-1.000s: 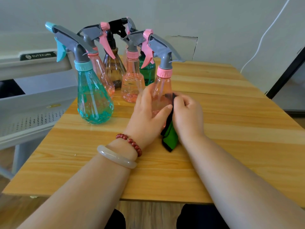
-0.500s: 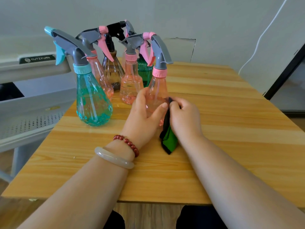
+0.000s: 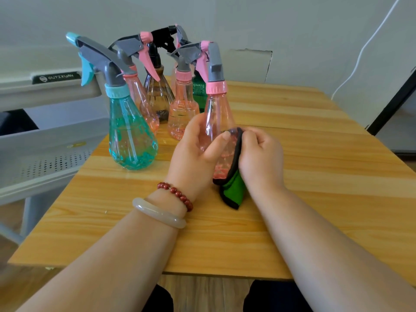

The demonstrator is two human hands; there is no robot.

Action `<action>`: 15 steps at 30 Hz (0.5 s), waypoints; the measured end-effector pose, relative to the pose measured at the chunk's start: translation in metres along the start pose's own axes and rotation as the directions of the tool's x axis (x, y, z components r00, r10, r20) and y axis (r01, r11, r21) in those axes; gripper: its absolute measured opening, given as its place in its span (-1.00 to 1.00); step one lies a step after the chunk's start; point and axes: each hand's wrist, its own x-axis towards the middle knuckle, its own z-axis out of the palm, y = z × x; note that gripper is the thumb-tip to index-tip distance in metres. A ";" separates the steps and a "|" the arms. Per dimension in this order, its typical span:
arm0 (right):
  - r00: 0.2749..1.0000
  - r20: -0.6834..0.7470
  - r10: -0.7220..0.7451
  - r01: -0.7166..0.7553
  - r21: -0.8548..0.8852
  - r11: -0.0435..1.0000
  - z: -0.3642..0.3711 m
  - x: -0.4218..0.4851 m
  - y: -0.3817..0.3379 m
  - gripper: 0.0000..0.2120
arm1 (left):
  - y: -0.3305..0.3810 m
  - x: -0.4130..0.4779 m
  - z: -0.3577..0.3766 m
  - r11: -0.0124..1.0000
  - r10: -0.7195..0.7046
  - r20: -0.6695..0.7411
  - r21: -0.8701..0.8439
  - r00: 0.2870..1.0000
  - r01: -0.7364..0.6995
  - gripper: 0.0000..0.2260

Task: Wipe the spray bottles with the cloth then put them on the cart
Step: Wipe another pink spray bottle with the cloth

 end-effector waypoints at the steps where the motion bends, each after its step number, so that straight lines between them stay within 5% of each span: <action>1: 1.000 -0.003 0.005 -0.005 -0.010 1.000 0.000 0.000 0.001 -0.70 | 0.001 0.000 -0.001 1.000 0.004 -0.015 -0.018 1.000 -0.004 -0.63; 8: 0.913 -0.069 -0.401 0.404 0.040 0.914 0.001 -0.008 -0.001 -0.68 | 0.005 -0.002 0.002 0.973 -0.040 -0.017 -0.230 0.999 0.035 -0.59; 15: 1.000 -0.011 -0.025 0.027 0.155 0.988 0.001 -0.003 -0.001 -0.67 | 0.004 -0.001 -0.001 0.969 0.060 -0.097 -0.234 0.993 -0.082 -0.60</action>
